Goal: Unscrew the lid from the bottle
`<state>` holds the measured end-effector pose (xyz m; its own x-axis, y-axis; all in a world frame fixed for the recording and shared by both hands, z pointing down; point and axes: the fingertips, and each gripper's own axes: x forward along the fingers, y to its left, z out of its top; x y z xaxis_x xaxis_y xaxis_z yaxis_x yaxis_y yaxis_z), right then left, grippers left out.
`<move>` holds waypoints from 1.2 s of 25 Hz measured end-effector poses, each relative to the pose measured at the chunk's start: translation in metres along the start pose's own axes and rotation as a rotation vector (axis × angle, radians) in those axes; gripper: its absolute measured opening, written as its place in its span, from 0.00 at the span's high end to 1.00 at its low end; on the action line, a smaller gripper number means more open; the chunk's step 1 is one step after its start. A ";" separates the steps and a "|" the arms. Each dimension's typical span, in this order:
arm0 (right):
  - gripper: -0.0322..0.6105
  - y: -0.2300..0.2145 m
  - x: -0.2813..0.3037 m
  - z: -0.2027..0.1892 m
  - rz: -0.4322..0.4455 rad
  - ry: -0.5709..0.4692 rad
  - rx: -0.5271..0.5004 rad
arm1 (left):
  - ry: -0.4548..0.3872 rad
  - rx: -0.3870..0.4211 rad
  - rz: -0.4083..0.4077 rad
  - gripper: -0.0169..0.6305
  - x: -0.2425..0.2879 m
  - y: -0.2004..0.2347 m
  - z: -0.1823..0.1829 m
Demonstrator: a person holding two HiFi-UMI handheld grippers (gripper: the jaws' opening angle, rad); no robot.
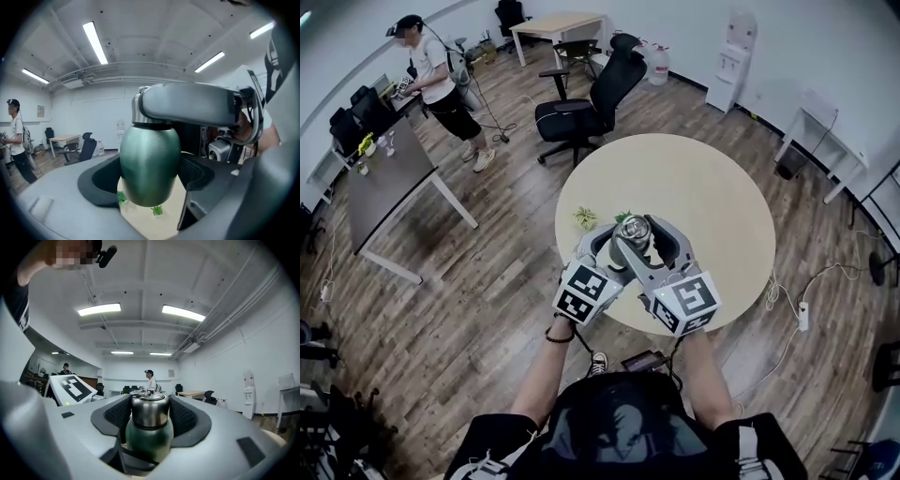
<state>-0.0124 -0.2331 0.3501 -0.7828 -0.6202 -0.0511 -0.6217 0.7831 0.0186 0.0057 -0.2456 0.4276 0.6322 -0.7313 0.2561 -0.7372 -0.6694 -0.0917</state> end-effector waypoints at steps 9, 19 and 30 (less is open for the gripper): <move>0.55 0.054 -0.029 0.042 0.593 -0.034 -0.060 | -0.089 0.095 -0.484 0.41 -0.051 -0.039 0.028; 0.40 0.031 -0.004 0.019 0.226 0.012 -0.049 | -0.044 0.030 -0.111 0.41 -0.026 0.001 0.014; 0.54 0.006 0.014 -0.003 -0.059 0.048 0.040 | 0.030 0.037 0.126 0.41 -0.011 0.009 -0.003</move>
<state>-0.0272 -0.2366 0.3524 -0.7456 -0.6664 -0.0025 -0.6661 0.7455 -0.0231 -0.0085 -0.2427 0.4270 0.5272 -0.8062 0.2685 -0.8009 -0.5770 -0.1601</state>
